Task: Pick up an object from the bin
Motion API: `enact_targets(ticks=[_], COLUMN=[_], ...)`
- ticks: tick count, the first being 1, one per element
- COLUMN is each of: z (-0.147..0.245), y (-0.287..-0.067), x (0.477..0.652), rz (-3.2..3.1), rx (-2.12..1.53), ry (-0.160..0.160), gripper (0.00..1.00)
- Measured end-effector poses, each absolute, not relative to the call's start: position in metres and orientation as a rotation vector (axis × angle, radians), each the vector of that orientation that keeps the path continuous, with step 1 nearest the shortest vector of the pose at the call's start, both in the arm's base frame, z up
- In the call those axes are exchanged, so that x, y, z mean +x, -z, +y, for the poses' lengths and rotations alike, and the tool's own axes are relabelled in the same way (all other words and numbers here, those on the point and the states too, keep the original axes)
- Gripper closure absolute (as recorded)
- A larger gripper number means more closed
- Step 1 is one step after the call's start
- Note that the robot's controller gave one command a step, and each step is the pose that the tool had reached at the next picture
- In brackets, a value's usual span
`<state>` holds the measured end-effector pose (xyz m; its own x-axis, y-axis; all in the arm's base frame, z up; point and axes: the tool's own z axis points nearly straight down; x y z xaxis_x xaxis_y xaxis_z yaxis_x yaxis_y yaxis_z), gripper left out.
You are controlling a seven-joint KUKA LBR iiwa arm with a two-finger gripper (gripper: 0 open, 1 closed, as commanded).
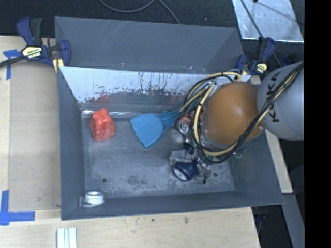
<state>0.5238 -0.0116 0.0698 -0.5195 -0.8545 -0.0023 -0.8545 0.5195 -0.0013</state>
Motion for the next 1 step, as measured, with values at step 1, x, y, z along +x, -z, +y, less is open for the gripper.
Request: enact_targets(ticks=[1], z=[-0.0116], y=[-0.0698], x=[0.5238], rz=[2.736], rx=[-1.539], ry=[0.0], gripper=[1.0])
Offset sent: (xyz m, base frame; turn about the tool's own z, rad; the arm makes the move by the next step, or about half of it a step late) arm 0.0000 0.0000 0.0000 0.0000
